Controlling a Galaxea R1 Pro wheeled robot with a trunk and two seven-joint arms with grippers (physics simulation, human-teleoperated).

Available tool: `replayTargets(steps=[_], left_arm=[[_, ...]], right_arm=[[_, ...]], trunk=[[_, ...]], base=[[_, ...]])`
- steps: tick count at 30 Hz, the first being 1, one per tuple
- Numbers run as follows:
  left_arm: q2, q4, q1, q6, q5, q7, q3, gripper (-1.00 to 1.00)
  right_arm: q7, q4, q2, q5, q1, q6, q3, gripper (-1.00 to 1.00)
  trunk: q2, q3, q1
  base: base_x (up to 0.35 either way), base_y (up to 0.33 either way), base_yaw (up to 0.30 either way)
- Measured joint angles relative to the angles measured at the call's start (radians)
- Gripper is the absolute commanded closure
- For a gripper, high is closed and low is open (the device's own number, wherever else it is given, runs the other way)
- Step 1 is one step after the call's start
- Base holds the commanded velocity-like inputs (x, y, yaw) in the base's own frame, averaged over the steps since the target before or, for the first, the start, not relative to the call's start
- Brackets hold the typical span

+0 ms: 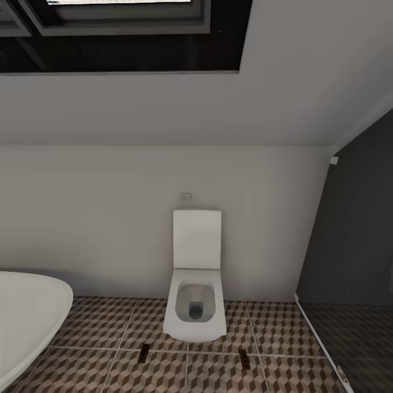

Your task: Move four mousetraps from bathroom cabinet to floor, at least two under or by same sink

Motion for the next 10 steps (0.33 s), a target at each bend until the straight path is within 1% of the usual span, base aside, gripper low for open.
replayTargets(steps=[10], left_arm=[[0.000,-0.001,0.000,0.000,0.002,0.000,0.002,-1.00]], right_arm=[[0.000,0.000,0.001,-0.001,0.000,0.000,-0.002,-1.00]], trunk=[[0.000,0.000,0.000]], base=[[0.000,0.000,0.000]])
